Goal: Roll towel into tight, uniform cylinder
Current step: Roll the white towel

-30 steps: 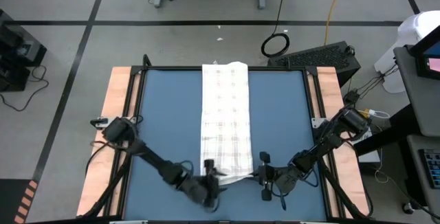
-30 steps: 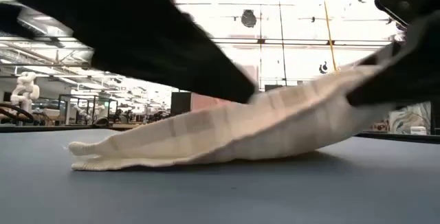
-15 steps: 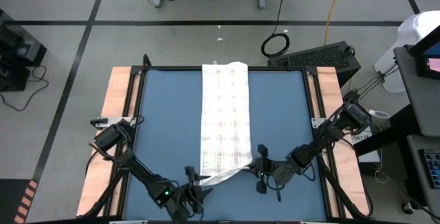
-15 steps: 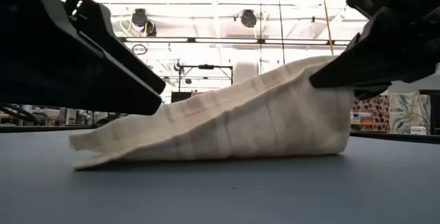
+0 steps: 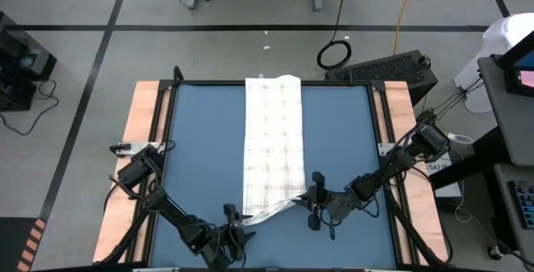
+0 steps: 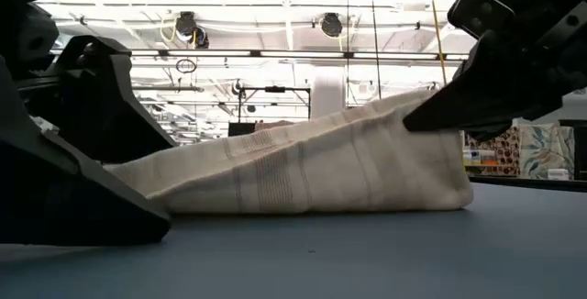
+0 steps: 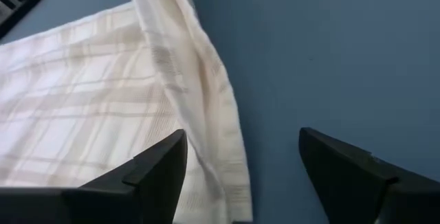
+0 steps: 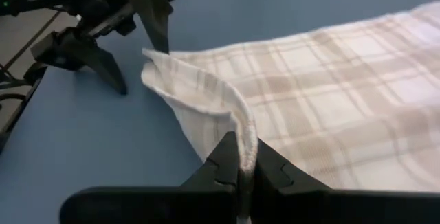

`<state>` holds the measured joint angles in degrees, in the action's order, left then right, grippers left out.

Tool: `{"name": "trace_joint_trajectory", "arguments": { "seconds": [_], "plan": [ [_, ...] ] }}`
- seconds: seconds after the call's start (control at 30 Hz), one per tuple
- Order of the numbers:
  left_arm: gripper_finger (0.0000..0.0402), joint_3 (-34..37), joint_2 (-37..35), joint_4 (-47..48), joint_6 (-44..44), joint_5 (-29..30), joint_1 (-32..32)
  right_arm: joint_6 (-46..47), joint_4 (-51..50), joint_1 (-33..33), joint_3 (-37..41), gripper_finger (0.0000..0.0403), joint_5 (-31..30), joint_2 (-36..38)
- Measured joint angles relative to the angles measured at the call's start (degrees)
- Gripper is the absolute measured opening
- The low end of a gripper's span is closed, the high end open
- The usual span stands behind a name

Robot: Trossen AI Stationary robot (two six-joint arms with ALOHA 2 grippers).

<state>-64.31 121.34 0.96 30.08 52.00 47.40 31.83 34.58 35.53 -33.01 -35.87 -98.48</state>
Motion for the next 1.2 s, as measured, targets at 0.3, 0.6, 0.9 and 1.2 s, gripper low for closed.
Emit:
{"name": "trace_joint_trajectory", "arguments": {
  "seconds": [0.3, 0.6, 0.9, 1.2],
  "plan": [
    [0.0219, 0.0, 0.0, 2.5, 1.4, 0.6, -0.5, 5.2, -4.7, 0.0, 0.0, 0.0002, 0.0, 0.0],
    [0.0062, 0.1, 0.0, 3.0, 4.2, 0.1, -1.5, 6.9, -6.0, 0.2, 0.0, 0.0002, 0.3, 0.0],
    [0.0019, 0.2, -2.5, 3.0, 8.7, -9.3, -3.6, 11.7, -9.0, 2.4, 0.0, 0.0002, 7.3, 0.0],
    [0.0010, 0.1, -8.5, -2.1, 14.4, -24.1, -4.5, 18.5, -6.6, 8.8, 0.0, 0.0002, 15.0, 0.0]
  ]
}}
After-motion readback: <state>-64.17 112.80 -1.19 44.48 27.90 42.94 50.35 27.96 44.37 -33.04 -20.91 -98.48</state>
